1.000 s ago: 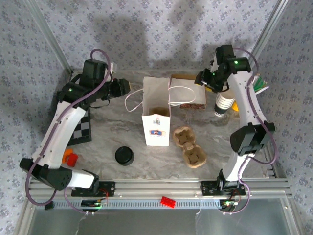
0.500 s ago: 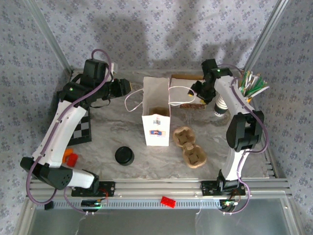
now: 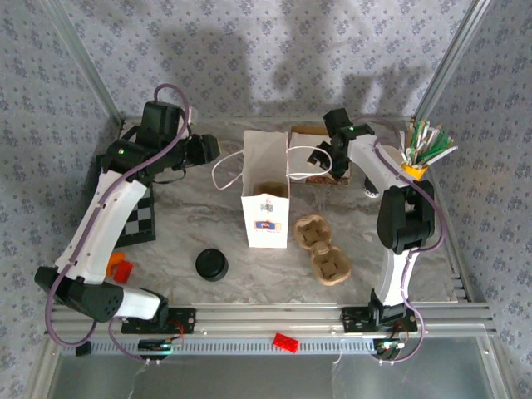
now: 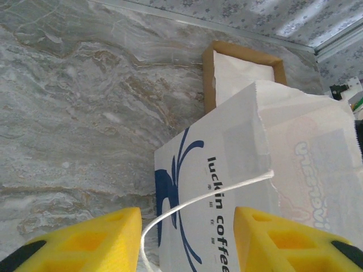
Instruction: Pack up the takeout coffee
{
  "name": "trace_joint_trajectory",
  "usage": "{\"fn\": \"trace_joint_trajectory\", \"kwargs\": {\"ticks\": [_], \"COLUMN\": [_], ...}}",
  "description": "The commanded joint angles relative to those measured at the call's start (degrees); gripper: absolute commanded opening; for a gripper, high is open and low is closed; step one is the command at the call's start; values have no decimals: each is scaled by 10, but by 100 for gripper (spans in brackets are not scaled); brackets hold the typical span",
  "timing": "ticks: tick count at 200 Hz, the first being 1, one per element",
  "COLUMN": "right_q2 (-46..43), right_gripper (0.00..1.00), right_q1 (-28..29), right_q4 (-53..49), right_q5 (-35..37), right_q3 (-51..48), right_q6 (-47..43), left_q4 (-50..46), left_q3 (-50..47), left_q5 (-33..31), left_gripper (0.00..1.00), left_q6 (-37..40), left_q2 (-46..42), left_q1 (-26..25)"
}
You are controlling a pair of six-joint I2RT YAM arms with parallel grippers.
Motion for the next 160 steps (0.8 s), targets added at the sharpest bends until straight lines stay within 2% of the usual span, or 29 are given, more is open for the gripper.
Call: {"fn": "trace_joint_trajectory", "kwargs": {"ticks": [1, 54, 81, 115, 160], "right_q2": [13, 38, 44, 46, 51], "right_gripper": [63, 55, 48, 47, 36], "right_q1": [6, 14, 13, 16, 14], "right_q4": [17, 17, 15, 11, 15], "right_q5": [19, 21, 24, 32, 24], "right_q3": [-13, 10, 21, 32, 39], "right_q6": [30, 34, 33, 32, 32], "left_q4": [3, 7, 8, 12, 13], "left_q3": [-9, -18, -19, -20, -21], "left_q5": [-6, -5, -6, -4, -4], "left_gripper": [46, 46, 47, 47, 47], "left_q6": [17, 23, 23, 21, 20], "left_q2": [-20, -25, -26, -26, -24], "left_q1": [4, 10, 13, 15, 16]}}
